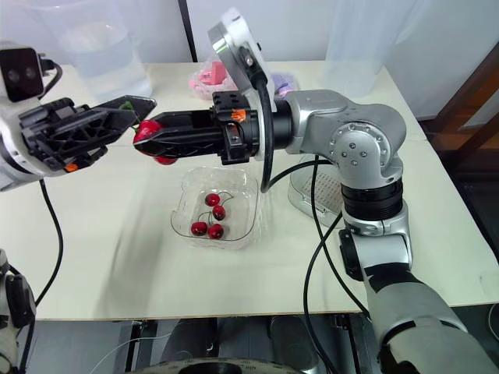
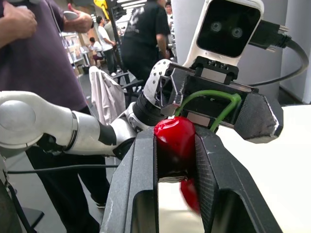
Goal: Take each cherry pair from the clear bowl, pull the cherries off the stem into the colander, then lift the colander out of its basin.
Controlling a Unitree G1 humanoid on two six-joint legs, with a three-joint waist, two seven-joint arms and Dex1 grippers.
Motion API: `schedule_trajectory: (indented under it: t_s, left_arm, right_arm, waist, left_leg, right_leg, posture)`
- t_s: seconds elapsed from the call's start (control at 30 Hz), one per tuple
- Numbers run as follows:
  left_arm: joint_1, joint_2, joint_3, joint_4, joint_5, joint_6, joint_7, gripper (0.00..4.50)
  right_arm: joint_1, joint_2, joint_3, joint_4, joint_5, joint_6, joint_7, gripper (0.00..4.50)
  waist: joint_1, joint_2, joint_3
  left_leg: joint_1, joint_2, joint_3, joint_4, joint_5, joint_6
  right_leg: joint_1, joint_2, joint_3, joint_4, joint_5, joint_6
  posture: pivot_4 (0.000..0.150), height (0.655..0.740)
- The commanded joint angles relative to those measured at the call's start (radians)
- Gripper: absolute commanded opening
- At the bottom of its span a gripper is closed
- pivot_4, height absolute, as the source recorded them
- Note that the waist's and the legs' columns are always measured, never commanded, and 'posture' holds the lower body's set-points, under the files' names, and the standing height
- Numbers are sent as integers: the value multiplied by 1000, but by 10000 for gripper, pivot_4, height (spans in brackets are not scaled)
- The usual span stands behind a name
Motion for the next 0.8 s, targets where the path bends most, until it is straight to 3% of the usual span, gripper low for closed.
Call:
schedule_trajectory:
  t_s: [0.03, 0.43, 0.8]
  left_arm:
    - [-17, 29, 23, -5, -12, 3, -18, 27480]
    - [-94, 103, -25, 49, 116, 6, -199, 27480]
    - [-118, 83, -52, 78, 163, 17, -251, 27480]
  right_arm:
    - [-3, -11, -11, -33, 4, -25, 7, 5238]
    - [4, -14, 3, -38, 1, -41, 24, 5238]
    - [9, -21, 0, -47, 3, -47, 12, 5238]
  waist:
    - [0, 0, 0]
    - [1, 0, 0]
    - [1, 0, 0]
  left_leg:
    - [0, 0, 0, -1, 0, 0]
    - [-11, 0, 0, -4, 2, -4]
    - [-11, 0, 0, -4, 2, -4]
  right_leg:
    - [0, 0, 0, -1, 0, 0]
    - [-12, 0, -1, -3, 1, 0]
    - [-12, 0, -1, -3, 1, 0]
  posture:
    - [1500, 7367]
    - [1500, 7367]
    - [1500, 7367]
